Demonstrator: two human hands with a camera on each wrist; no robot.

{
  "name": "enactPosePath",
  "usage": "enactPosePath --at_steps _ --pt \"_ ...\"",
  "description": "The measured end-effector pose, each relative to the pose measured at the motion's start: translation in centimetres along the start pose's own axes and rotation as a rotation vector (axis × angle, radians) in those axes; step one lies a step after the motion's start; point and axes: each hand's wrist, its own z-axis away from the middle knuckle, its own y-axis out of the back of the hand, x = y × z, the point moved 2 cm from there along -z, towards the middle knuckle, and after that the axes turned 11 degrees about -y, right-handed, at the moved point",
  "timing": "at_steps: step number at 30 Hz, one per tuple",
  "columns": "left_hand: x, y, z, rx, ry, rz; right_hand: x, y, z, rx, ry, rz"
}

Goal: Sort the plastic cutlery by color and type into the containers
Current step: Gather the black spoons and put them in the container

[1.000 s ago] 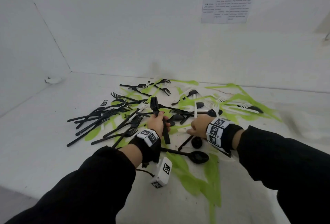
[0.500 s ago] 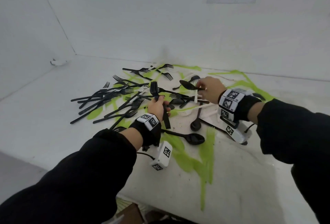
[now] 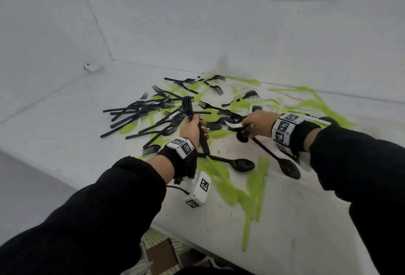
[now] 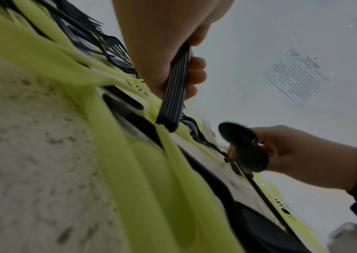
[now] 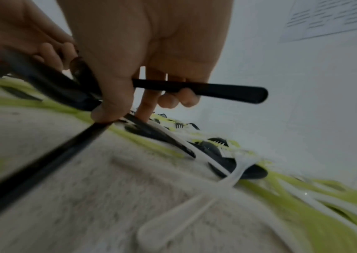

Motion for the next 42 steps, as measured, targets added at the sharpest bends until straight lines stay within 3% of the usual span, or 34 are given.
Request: enactPosePath --at_steps 7,10,12,16,19,27,30,32,36,40,42 --pt "-0.2 0.0 0.7 0.005 -0.003 0.021 1.9 0.6 0.0 0.169 -0.089 -0.224" --pt "-0.3 -0.2 0.9 -0.008 0.014 0.03 2.0 0.7 0.8 0.198 -0.051 -0.275" --pt "-0.2 -0.2 1.0 -0.017 0.021 0.028 2.3 0.7 1.7 0.123 0.026 -0.192" --pt "0.0 -0.2 1.0 -0.03 0.027 0.021 2.5 0.0 2.7 -0.092 0.125 0.215" --pt "0.0 -0.1 1.0 -0.034 0.034 0.018 2.1 -1.1 2.7 -0.204 0.164 0.342" --pt "0.0 0.4 0.6 -0.034 0.041 0.017 3.1 -0.7 2.5 -0.151 0.228 0.462" --pt "0.0 0.5 0.4 -0.03 0.04 0.014 4.6 0.6 2.7 -0.111 0.2 0.374" --pt "-0.1 0.6 0.3 -0.03 0.041 0.013 5.8 1.7 2.9 -0.055 0.065 0.323" --pt "-0.2 0.7 -0.1 -0.039 0.05 0.026 6.8 2.8 3.3 0.085 -0.14 -0.081" --pt "-0.2 0.6 -0.4 -0.051 0.063 0.038 2.6 1.6 4.4 -0.024 -0.152 -0.393" --pt "-0.2 0.6 -0.6 -0.059 0.064 0.031 0.2 0.4 4.7 -0.111 -0.146 -0.415"
